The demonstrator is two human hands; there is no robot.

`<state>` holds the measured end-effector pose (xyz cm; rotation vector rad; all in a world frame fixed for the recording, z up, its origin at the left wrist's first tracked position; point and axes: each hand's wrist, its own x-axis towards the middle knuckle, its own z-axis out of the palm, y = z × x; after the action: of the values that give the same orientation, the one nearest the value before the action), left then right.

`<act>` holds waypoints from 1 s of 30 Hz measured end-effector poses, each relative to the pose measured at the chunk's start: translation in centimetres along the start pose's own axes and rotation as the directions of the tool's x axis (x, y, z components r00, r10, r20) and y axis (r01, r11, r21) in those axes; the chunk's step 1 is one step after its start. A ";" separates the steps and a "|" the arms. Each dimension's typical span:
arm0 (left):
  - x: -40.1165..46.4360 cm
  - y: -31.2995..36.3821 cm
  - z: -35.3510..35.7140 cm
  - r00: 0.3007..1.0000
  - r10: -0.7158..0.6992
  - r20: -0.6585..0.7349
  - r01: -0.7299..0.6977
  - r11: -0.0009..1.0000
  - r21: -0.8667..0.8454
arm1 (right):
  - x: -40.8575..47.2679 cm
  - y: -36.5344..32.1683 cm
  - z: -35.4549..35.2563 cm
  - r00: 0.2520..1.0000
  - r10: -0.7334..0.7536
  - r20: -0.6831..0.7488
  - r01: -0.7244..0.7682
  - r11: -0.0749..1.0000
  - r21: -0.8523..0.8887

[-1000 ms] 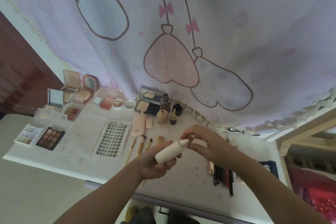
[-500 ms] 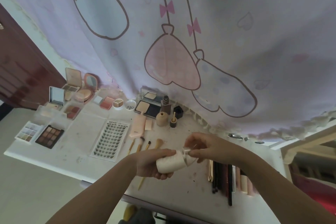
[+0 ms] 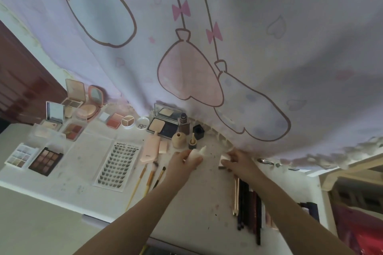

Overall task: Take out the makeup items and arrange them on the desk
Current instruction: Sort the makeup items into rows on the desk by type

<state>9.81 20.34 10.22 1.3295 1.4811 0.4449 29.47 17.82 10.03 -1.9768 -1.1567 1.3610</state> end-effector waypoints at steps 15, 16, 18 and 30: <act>2.7 -1.0 6.5 0.919 0.172 -0.356 -0.157 0.985 0.073 | 3.7 0.3 3.6 0.974 -0.032 -0.222 0.016 0.997 -0.071; 2.7 -0.9 6.6 0.915 0.179 -0.360 -0.168 0.984 0.062 | 3.4 0.0 3.5 0.972 -0.053 -0.231 0.037 0.997 -0.072; 2.6 -1.0 6.6 0.918 0.169 -0.358 -0.170 0.985 0.030 | 2.6 -0.8 3.1 0.970 -0.062 -0.233 0.050 0.997 -0.055; -3.4 -1.3 11.6 0.977 0.193 0.087 -0.209 0.808 0.551 | -0.9 1.3 -0.7 0.991 0.070 -0.118 -0.121 0.845 -0.521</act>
<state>18.52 12.89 6.25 1.9630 1.5119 0.1164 30.48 16.40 9.83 -2.4773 -1.5272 1.0466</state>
